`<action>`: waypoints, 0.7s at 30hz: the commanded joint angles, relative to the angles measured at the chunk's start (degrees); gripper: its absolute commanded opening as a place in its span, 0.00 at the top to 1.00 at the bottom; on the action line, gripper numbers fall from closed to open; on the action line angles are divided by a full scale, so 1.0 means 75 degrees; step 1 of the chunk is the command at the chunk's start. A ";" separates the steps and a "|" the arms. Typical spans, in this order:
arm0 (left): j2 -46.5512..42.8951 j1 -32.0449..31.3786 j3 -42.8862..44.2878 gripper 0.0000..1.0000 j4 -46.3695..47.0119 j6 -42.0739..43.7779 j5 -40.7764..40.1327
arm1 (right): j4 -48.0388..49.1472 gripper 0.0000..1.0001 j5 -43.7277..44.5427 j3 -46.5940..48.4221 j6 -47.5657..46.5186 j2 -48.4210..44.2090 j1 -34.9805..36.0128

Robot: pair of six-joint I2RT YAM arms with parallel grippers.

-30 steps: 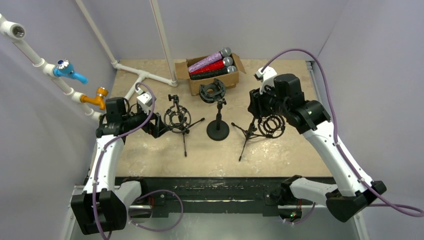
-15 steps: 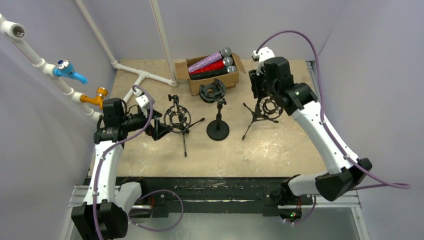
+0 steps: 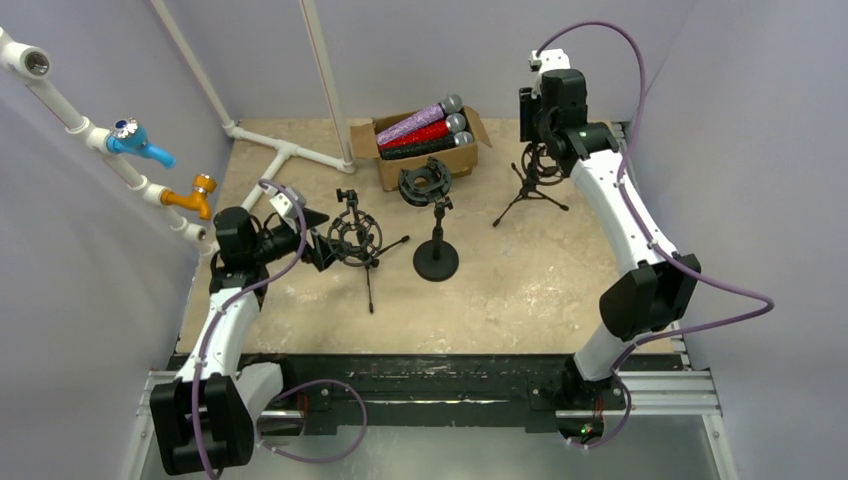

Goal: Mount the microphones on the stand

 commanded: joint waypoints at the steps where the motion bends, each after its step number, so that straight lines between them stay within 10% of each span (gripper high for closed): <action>1: 0.0364 -0.0168 -0.0067 0.00 0.2727 -0.1172 0.0222 | 0.0641 0.90 -0.0107 0.0182 0.0290 0.0008 0.0006; 12: 0.0992 -0.0889 0.0301 0.04 0.2570 -0.0568 -0.0483 | 0.0715 0.57 -0.0797 -0.0053 0.0836 -0.0025 -0.0111; 21: 0.1489 -0.1311 0.0654 0.47 0.1925 0.0216 -0.0321 | 0.0352 0.57 -0.0723 0.0167 0.0628 -0.0312 -0.0111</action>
